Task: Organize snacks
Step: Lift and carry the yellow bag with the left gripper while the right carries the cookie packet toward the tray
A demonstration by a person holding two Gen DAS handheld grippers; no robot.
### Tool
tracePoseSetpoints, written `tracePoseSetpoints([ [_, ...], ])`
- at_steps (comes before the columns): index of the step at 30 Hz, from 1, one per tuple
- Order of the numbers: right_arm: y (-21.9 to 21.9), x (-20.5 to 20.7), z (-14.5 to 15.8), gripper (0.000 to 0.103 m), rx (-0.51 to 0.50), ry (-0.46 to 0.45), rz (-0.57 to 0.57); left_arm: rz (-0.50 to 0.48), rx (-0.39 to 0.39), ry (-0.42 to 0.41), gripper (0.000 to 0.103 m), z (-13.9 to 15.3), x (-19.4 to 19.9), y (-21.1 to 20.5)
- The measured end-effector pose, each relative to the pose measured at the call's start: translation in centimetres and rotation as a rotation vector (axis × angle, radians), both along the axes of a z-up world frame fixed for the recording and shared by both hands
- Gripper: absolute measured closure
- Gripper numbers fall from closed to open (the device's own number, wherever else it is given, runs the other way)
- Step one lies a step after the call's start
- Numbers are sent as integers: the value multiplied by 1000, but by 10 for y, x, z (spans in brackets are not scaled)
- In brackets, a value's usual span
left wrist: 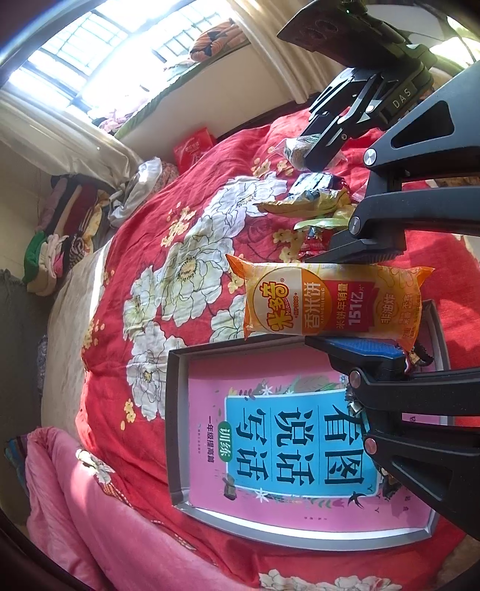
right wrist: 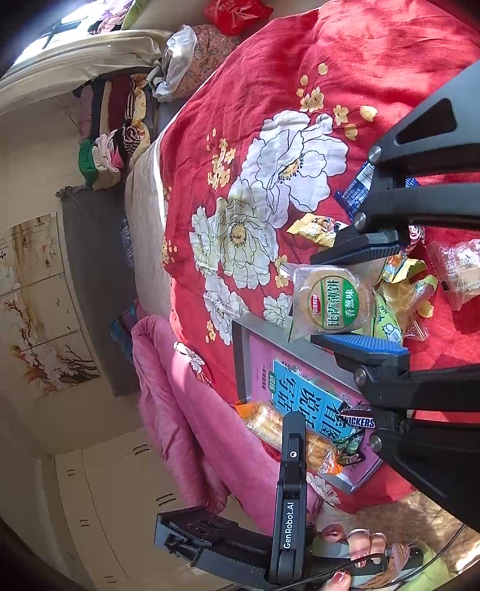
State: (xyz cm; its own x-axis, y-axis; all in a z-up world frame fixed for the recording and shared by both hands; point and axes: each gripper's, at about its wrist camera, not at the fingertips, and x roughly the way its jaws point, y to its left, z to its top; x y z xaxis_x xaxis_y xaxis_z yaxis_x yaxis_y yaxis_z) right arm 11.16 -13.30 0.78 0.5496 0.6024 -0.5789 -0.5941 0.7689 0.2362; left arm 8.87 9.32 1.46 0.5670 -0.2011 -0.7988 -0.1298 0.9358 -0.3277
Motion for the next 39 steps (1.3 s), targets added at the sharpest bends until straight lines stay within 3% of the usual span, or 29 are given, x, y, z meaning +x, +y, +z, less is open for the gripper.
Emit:
tracePoseSetpoints([
  [25, 39, -36, 19, 68, 6, -70, 108, 134, 22, -57, 69, 21, -52, 60],
  [39, 75, -59, 19, 68, -28, -79, 182, 233, 65, -57, 69, 16, -81, 98],
])
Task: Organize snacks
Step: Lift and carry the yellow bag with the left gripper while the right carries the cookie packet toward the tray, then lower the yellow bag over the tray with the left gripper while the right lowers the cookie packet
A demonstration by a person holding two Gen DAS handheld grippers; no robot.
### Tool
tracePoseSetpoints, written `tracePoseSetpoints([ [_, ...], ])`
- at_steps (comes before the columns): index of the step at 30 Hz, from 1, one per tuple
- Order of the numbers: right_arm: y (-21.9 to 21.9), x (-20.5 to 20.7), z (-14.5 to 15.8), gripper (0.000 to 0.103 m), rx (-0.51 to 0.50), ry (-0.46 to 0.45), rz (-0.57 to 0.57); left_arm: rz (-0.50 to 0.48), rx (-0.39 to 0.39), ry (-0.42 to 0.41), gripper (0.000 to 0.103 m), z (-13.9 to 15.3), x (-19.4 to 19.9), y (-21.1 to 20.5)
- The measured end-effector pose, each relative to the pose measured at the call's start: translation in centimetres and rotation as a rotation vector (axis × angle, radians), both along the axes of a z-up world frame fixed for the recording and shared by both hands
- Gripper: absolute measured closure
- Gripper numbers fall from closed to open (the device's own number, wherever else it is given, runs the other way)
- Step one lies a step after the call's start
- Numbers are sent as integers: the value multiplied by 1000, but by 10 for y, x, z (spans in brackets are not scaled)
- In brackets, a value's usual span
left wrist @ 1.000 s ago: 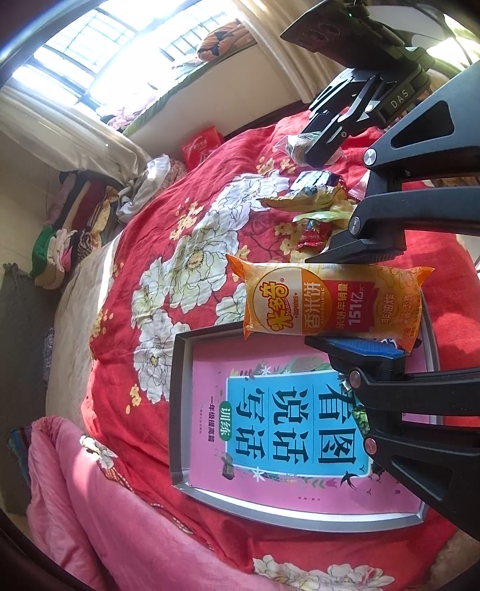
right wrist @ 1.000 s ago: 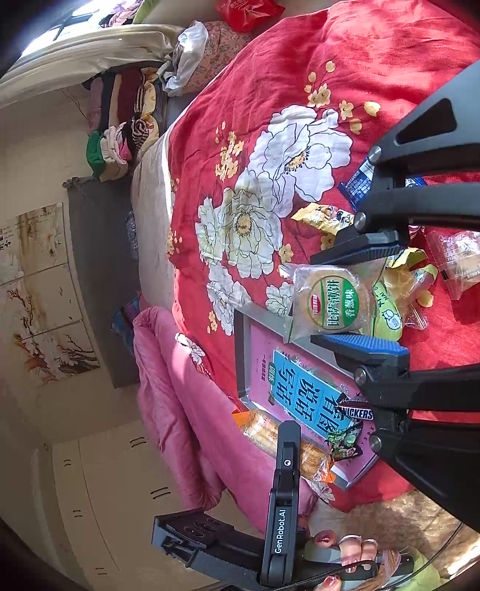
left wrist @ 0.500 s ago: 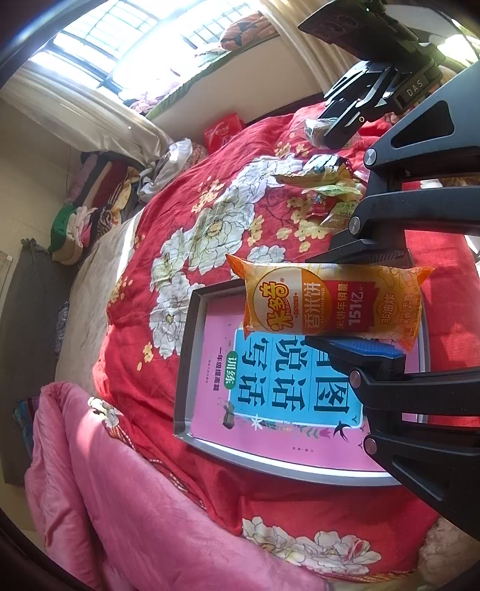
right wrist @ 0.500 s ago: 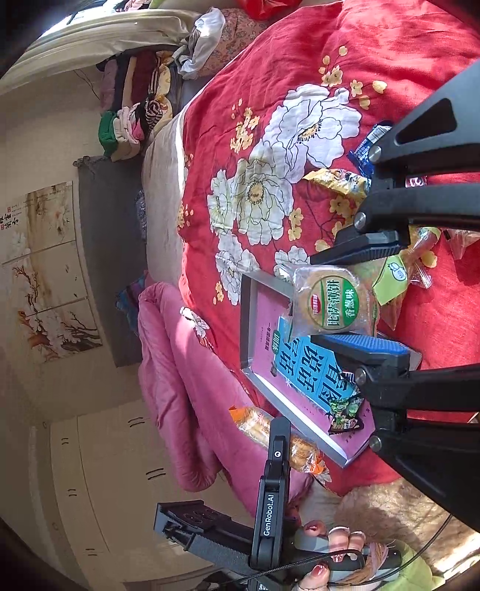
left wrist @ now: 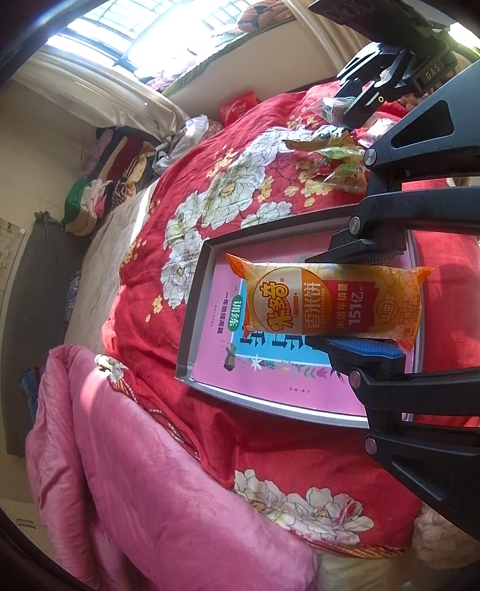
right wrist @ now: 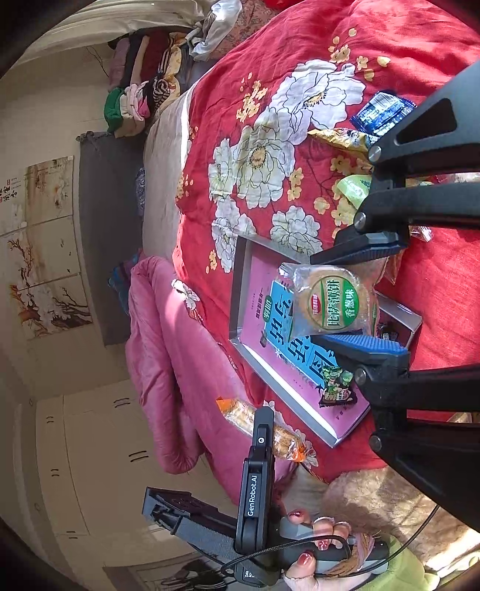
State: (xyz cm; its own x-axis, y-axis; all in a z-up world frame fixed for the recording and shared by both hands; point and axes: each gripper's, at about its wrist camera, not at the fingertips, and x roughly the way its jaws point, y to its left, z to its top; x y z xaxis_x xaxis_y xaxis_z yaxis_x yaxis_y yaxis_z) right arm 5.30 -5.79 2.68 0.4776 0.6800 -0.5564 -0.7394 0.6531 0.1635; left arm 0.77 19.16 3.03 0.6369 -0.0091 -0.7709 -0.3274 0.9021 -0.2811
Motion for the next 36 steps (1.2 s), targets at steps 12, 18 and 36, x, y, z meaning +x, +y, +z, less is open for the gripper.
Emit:
tracePoseSetpoints([
  [12, 24, -8, 8, 68, -10, -16, 27, 59, -29, 16, 69, -19, -25, 31],
  [18, 32, -12, 8, 68, -22, -12, 37, 64, -8, 14, 69, -24, -27, 35],
  [36, 61, -13, 1, 68, -56, 6, 55, 29, -11, 31, 69, -56, -18, 38],
])
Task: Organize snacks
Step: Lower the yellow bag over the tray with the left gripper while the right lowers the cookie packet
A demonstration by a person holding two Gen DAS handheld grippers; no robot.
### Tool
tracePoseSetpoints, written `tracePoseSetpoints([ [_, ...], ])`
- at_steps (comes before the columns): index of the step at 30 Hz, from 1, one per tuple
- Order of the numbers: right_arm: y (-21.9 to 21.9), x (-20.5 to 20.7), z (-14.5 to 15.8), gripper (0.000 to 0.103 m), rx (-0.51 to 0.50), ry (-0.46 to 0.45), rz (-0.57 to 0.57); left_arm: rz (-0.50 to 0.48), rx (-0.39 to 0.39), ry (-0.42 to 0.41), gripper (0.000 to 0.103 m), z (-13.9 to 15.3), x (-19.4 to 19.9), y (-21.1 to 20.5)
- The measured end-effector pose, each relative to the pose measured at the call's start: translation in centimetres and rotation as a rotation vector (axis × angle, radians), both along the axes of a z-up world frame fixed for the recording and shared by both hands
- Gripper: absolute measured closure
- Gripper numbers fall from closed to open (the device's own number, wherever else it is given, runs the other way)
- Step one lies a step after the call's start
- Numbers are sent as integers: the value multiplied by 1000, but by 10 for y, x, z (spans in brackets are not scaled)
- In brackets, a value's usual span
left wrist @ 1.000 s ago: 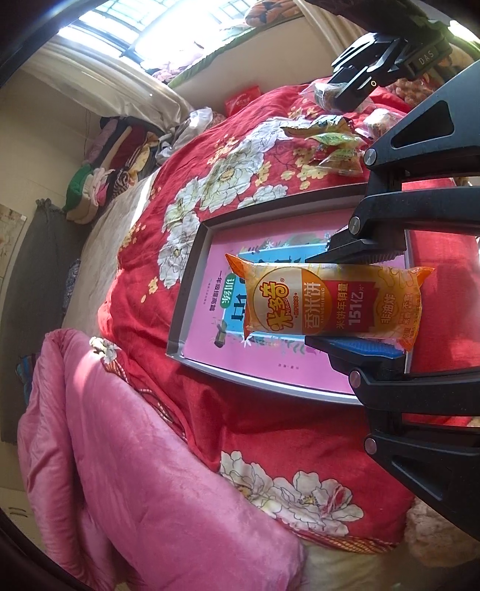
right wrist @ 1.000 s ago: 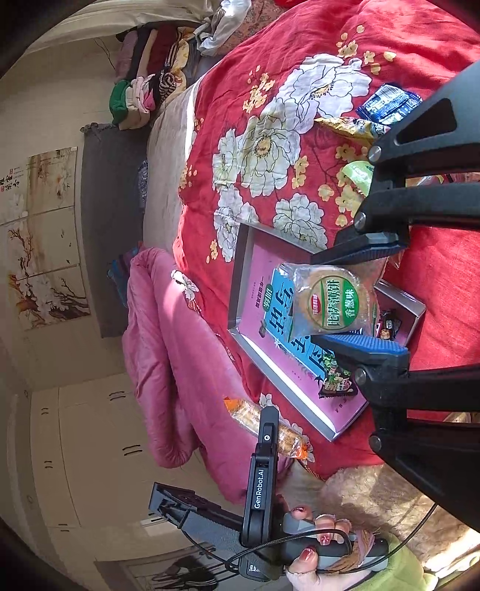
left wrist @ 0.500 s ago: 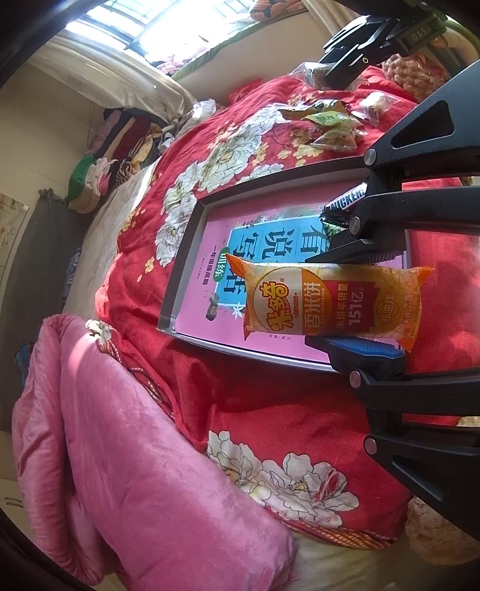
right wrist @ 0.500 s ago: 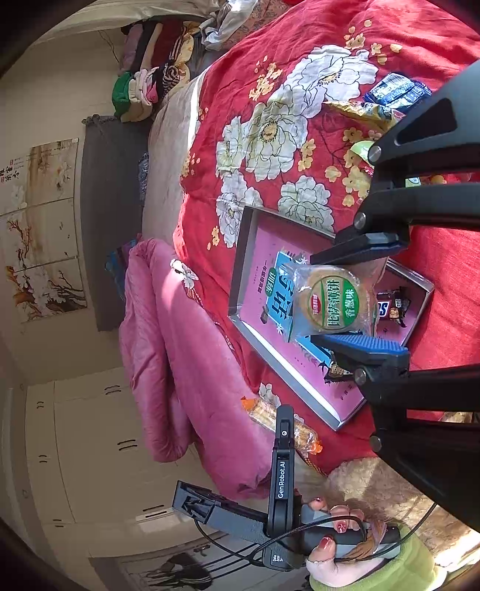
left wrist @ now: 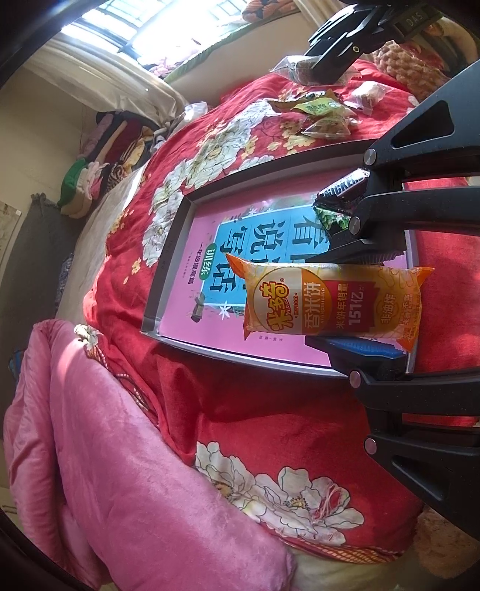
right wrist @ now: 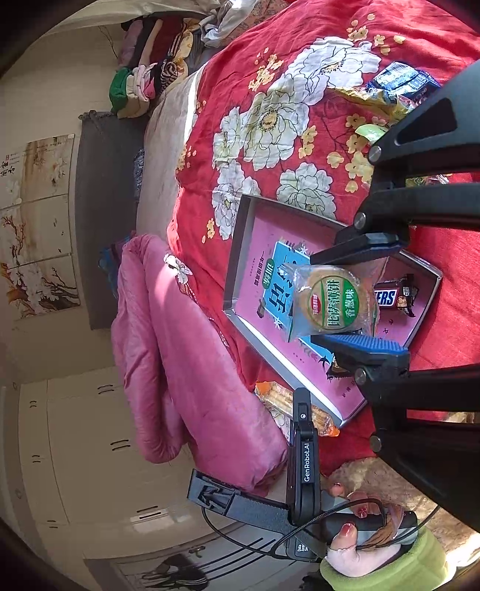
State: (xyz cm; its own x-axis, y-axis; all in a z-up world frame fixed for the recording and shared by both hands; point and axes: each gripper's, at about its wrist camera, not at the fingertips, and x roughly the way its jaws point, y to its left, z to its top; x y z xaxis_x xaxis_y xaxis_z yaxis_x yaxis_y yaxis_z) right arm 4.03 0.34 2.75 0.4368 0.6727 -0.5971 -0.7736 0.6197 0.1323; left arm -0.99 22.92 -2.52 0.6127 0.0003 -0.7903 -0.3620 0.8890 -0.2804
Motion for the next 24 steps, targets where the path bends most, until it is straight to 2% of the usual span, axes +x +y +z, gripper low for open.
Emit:
tracePoseSetpoints([
  [24, 35, -2, -52, 68, -117, 76, 85, -41, 32, 61, 69, -24, 16, -6],
])
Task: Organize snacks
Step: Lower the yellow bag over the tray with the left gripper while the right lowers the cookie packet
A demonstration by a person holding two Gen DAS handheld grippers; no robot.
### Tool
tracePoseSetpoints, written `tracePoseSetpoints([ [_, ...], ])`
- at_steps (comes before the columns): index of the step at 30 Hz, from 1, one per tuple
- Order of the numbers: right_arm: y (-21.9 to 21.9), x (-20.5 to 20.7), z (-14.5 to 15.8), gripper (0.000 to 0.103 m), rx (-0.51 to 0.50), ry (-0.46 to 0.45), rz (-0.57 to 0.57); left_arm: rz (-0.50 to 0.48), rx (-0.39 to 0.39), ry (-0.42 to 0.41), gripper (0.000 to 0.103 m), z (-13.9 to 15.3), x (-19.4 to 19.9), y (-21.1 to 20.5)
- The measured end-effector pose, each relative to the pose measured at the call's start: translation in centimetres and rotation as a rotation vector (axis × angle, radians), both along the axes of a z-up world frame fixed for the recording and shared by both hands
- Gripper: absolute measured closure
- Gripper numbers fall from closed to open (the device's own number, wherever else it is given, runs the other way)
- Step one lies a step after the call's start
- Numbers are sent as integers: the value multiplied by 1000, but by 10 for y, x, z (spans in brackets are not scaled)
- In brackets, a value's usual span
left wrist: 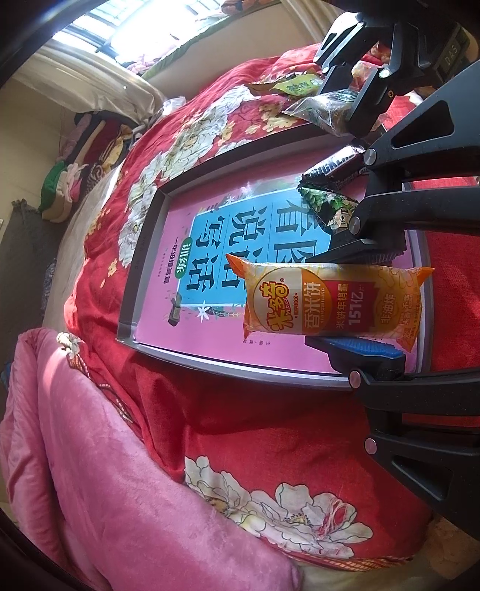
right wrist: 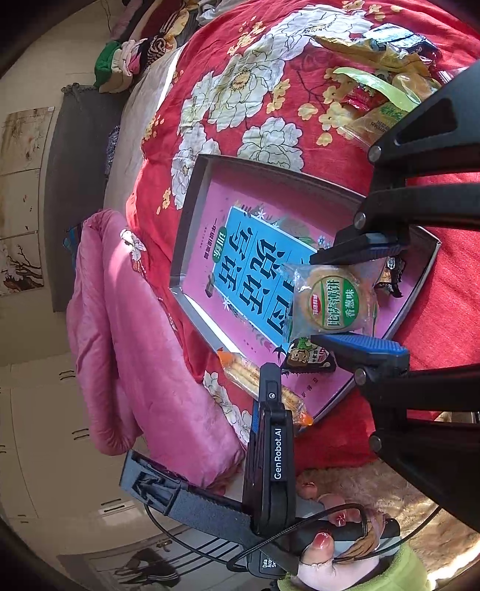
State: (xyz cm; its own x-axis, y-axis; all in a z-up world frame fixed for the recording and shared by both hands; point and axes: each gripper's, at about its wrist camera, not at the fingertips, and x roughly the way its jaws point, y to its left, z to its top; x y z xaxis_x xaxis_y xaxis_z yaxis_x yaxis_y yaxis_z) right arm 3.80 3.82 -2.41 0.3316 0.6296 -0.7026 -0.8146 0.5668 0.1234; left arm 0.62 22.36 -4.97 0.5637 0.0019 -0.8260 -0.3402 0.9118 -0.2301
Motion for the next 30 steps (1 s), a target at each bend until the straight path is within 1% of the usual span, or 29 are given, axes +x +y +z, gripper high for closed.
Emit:
tracePoseSetpoints([
  [11, 12, -4, -11, 68, -43, 0, 43, -30, -1, 10, 69, -4, 5, -4],
  [21, 20, -4, -27, 68, -96, 10, 74, -53, -12, 22, 69, -8, 9, -7],
  [30, 21, -4, -29, 68, -102, 7, 79, -55, -13, 29, 69, -10, 9, -7],
])
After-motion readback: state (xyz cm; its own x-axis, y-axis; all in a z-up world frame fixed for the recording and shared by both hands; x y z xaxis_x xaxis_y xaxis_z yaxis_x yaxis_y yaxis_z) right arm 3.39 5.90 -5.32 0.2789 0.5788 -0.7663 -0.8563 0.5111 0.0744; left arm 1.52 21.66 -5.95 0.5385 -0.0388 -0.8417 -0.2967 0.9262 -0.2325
